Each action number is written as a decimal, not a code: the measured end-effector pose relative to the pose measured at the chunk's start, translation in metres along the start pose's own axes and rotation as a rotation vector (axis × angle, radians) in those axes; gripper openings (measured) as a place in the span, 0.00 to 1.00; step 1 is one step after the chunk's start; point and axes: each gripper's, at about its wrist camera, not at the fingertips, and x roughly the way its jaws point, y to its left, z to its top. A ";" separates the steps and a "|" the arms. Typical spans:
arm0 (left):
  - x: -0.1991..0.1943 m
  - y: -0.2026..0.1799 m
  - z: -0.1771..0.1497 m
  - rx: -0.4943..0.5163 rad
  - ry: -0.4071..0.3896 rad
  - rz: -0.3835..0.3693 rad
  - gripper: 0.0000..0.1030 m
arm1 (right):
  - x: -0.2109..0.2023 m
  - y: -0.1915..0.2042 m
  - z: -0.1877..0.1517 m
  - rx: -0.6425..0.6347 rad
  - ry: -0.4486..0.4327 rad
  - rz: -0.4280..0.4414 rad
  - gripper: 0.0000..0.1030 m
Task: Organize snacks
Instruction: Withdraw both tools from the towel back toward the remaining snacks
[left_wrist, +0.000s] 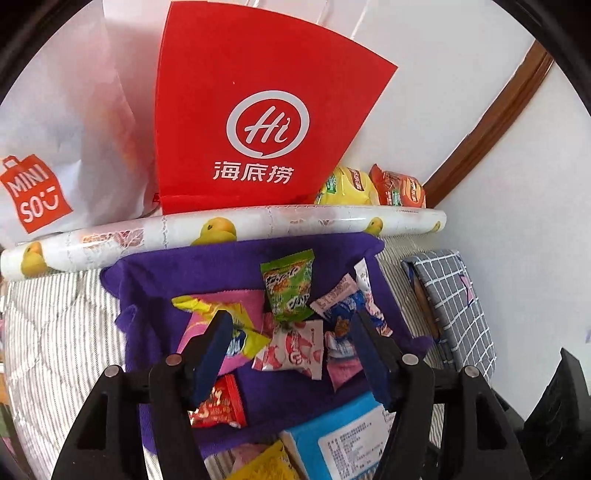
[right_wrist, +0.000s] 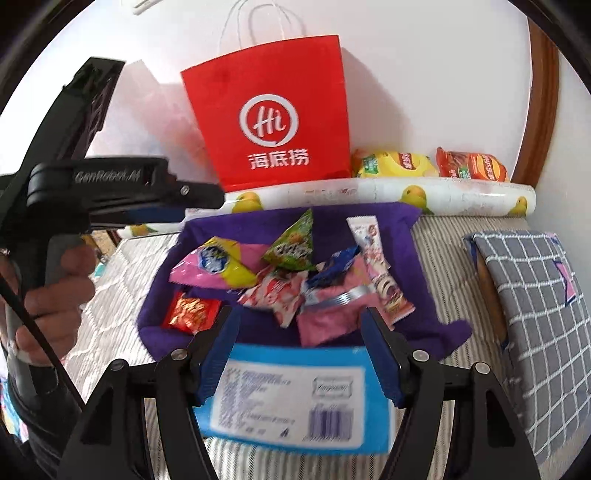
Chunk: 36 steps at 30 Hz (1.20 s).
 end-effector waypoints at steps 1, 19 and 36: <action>-0.003 -0.001 -0.003 0.006 0.001 0.003 0.62 | -0.002 0.001 -0.003 0.005 0.000 0.008 0.66; -0.047 0.049 -0.074 -0.033 0.004 0.056 0.62 | -0.005 0.090 -0.080 -0.126 0.113 0.076 0.42; -0.062 0.087 -0.114 -0.106 0.028 0.060 0.62 | 0.002 0.108 -0.112 -0.134 0.132 0.041 0.01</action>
